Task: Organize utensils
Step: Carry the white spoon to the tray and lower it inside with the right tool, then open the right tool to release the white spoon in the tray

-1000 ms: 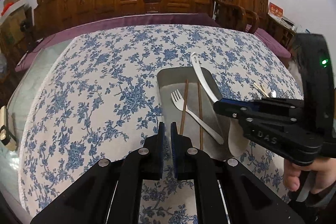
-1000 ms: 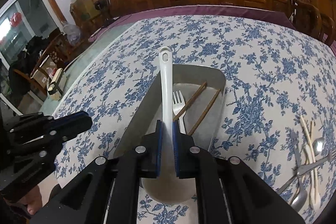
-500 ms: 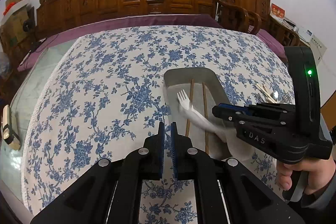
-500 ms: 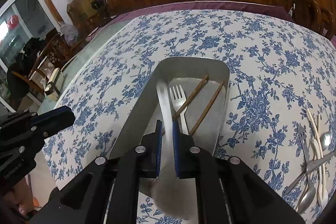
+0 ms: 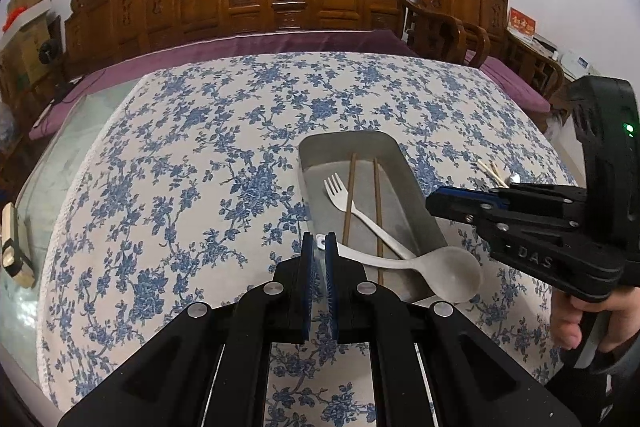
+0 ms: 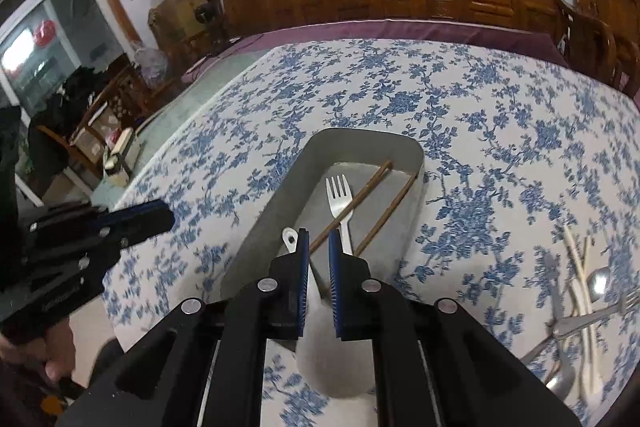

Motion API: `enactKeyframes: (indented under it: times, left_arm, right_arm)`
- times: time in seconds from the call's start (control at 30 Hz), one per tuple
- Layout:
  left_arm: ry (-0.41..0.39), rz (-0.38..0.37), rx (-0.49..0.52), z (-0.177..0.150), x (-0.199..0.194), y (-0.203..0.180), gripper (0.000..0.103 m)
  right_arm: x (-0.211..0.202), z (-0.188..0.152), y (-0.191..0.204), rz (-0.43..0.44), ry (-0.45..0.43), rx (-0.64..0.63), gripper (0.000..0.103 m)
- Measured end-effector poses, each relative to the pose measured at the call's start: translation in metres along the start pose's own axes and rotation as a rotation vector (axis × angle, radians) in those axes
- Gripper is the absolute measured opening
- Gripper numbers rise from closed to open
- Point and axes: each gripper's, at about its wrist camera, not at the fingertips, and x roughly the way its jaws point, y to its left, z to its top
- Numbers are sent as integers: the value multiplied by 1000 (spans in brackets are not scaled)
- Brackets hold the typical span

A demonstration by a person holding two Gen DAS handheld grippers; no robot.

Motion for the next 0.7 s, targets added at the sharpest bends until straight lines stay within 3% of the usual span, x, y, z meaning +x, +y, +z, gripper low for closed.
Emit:
enactKeyframes:
  times: [0.23, 0.37, 0.67, 0.7]
  left_arm:
    - [-4, -6, -7, -2, -3, 2, 5]
    - [-9, -6, -14, -4, -8, 9, 5]
    - [-19, -5, -24, -6, -14, 21, 5]
    - [-20, -5, -25, -6, -14, 22, 5]
  right_arm:
    - [30, -1, 17, 11, 145, -82, 11]
    - [57, 0, 27, 5, 265, -144, 29]
    - [95, -6, 34, -107, 458, -258, 29]
    - [98, -8, 35, -118, 475, -268, 21]
